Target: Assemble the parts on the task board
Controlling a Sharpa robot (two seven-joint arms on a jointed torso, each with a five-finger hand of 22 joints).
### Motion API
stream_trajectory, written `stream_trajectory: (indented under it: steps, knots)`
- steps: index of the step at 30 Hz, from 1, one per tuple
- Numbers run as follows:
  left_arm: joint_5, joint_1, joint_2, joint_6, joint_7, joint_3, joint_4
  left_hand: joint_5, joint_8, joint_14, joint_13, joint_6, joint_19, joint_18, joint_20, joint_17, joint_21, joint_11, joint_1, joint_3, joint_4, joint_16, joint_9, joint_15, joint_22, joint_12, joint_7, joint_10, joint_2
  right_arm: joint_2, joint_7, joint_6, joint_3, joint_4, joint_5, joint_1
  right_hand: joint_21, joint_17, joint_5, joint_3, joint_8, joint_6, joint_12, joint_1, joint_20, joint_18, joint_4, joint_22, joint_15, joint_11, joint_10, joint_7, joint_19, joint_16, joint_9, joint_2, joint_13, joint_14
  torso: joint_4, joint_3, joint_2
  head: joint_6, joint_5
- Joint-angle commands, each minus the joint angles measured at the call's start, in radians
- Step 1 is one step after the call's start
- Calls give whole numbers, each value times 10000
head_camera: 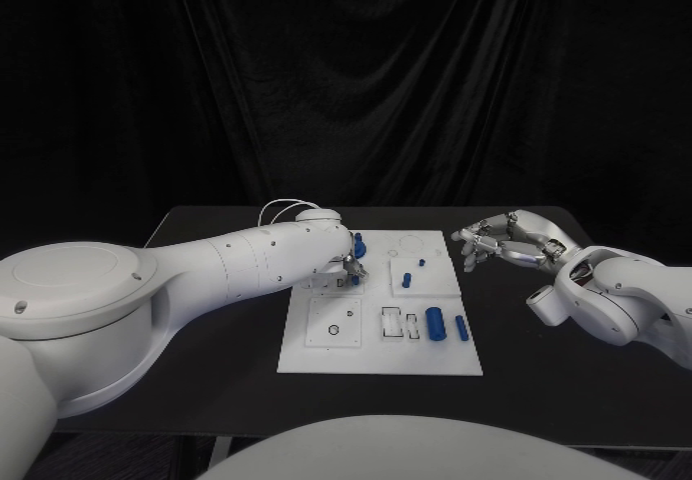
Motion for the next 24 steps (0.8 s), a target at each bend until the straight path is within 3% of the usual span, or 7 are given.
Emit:
stream_trajectory:
  steps: [1,10,12,15,17,24]
  knots:
    - [58,-23,1,137,63,9,28,-59,-57,1040,2617,62,-79,84,18,2634,-66,21,-111,-9,61,27,17,70,925,-12,26,1071,5,0,-200,147,8,-7,-29,-25,2,-24,53,42,36,4,-33,102,-3,85,8,-19,11,21,48,23,60,57,-14,-18,-17,-43,0,-1,-4,-2,5]
    - [58,-27,-30,164,12,9,40,-66,-74,1040,2617,65,-75,83,20,2634,-66,24,-150,-15,82,27,29,72,931,-12,30,1071,-13,13,-265,205,8,-22,-29,-26,-5,-33,51,34,30,-9,-43,97,0,81,15,-25,18,27,34,25,49,52,-19,-26,-27,-62,4,1,0,-2,33]
    - [58,-27,-34,160,16,9,43,233,-118,1040,2617,95,-65,82,20,2634,-68,11,-92,85,11,27,88,65,945,-12,3,1071,-46,11,-272,206,8,-23,-29,-26,-5,-33,51,34,30,-9,-43,97,0,81,15,-25,18,27,34,25,49,52,-19,-26,-27,-62,5,0,0,-2,38]
    - [58,-28,-39,152,27,9,46,405,-139,1040,2617,124,-58,81,16,2634,-69,-1,-65,158,-33,27,136,58,957,-12,-9,1071,-74,8,-282,205,8,-25,-29,-26,-5,-33,51,34,30,-9,-43,97,0,81,15,-25,18,27,34,25,49,52,-19,-26,-27,-62,5,-1,1,-2,43]
    - [58,-29,-44,144,36,9,50,909,-167,1040,2617,162,-53,82,-3,2634,-77,-28,3,344,-137,27,249,35,968,-12,-40,1071,-143,6,-289,205,8,-23,-29,-26,-5,-33,51,34,30,-9,-43,97,0,81,15,-25,18,27,34,25,49,52,-19,-26,-27,-62,7,0,-1,-2,50]
    - [58,-32,-61,132,60,9,61,1113,-128,1040,2617,213,-57,84,-26,2634,-93,-61,33,558,-241,27,464,12,971,-12,-78,1071,-237,7,-308,209,8,-26,-29,-27,-12,-41,47,24,25,-18,-50,90,4,79,18,-30,24,33,23,28,40,49,-24,-33,-37,-79,0,-1,0,-2,55]
